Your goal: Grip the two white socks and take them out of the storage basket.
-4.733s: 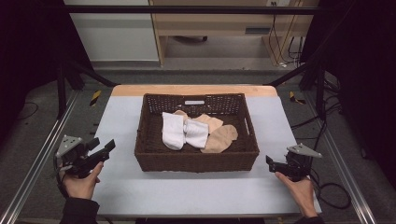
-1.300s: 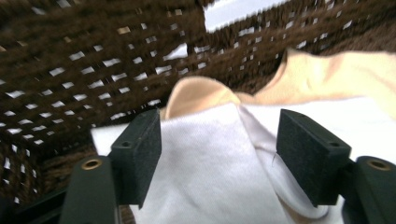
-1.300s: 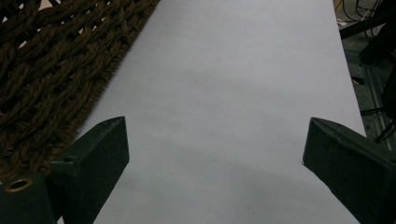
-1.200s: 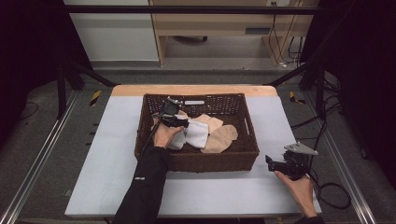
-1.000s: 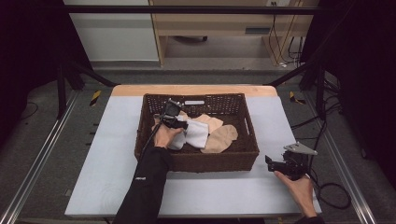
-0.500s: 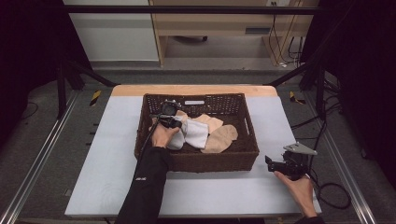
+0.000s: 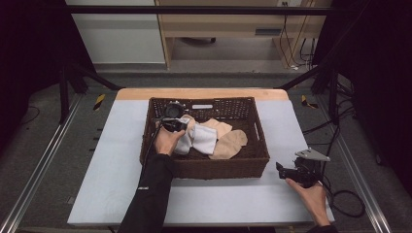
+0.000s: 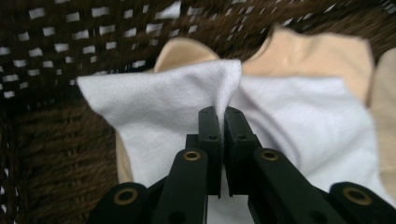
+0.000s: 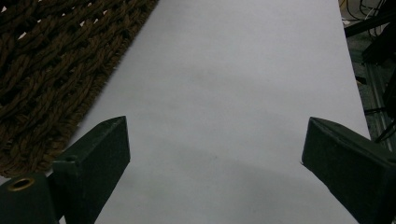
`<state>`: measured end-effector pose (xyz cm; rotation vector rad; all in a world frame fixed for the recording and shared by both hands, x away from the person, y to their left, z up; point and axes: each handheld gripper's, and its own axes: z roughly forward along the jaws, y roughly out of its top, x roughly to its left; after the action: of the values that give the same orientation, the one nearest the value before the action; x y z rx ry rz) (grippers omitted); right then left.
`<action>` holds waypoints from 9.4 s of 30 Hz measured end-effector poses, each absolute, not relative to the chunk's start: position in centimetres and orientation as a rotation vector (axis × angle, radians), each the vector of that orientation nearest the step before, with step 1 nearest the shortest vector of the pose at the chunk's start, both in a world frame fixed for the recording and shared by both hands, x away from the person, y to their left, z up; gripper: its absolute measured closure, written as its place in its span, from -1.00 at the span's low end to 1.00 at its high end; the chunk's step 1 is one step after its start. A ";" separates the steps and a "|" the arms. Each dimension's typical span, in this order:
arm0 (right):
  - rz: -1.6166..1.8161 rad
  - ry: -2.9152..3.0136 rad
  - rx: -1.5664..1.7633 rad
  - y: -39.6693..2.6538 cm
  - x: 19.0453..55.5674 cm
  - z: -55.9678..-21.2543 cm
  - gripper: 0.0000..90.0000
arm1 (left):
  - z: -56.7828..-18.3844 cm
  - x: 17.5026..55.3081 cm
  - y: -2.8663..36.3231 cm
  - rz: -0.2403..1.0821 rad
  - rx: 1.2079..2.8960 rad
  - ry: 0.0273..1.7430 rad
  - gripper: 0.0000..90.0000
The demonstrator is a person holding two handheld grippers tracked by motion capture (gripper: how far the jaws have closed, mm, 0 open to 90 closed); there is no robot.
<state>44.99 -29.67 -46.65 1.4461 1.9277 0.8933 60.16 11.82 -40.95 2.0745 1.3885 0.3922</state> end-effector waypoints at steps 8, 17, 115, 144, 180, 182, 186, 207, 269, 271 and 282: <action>0.885 1.934 1.443 -29.7 45.1 -46.7 -0.82 | -38.2 58.4 13.0 0.471 1.902 1.259 0.92; 0.880 1.931 1.445 -29.7 45.0 -46.6 -0.82 | -34.4 55.1 14.7 0.546 1.753 1.147 0.92; 0.903 1.892 1.452 -30.2 44.5 -46.4 -0.81 | -32.6 47.2 22.4 0.718 1.588 1.172 0.02; 0.908 1.898 1.452 -30.2 44.7 -46.4 -0.81 | -33.5 54.9 8.8 0.666 1.696 1.089 0.00; 0.910 1.905 1.456 -30.2 44.7 -46.5 -0.82 | -42.5 59.1 7.5 0.459 2.152 1.297 -0.22; 0.911 1.904 1.457 -30.1 44.7 -46.5 -0.82 | -42.6 59.0 7.5 0.421 2.149 1.311 -0.04; 0.913 1.905 1.457 -30.1 44.7 -46.5 -0.82 | -42.7 59.0 7.3 0.377 2.167 1.336 0.29; 0.914 1.904 1.453 -30.2 44.7 -46.4 -0.81 | -39.9 57.5 7.8 0.418 1.973 1.201 0.86; 0.895 1.912 1.447 -30.1 44.6 -46.5 -0.80 | -30.6 42.4 25.9 0.717 1.434 0.956 0.86; 0.894 1.912 1.448 -30.1 44.6 -46.5 -0.80 | -30.8 42.1 26.8 0.727 1.428 0.975 0.86; 0.893 1.917 1.444 -30.0 44.5 -46.5 -0.79 | -32.9 41.4 31.2 0.760 1.404 1.114 0.86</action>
<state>44.52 -30.04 -46.50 1.4436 1.9173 0.8935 41.40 31.21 -32.86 1.4038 1.1142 0.7597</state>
